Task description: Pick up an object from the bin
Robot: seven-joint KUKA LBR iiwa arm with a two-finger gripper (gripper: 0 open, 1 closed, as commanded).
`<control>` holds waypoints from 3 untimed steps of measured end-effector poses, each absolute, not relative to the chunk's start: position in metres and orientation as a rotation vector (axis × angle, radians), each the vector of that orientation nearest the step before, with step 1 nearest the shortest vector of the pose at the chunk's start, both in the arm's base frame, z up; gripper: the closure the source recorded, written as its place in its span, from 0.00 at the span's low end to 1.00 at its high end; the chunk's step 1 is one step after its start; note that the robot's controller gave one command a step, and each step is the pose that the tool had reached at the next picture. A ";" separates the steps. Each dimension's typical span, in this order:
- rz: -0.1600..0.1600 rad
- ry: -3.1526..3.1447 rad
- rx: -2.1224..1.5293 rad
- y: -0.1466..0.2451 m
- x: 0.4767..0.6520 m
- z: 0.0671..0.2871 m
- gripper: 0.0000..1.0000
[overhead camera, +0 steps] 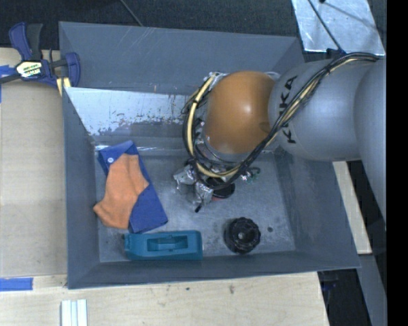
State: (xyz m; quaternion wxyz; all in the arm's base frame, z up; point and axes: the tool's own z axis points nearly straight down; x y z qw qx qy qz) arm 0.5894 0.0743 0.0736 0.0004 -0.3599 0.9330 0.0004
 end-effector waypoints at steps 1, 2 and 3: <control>0.003 2.933 -1.130 0.074 0.589 0.089 1.00; 0.000 2.928 -1.127 0.074 0.590 0.102 1.00; -0.001 2.928 -1.125 0.074 0.590 0.111 1.00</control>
Offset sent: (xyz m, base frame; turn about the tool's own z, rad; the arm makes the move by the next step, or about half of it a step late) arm -0.0001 -0.0001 0.0476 0.0000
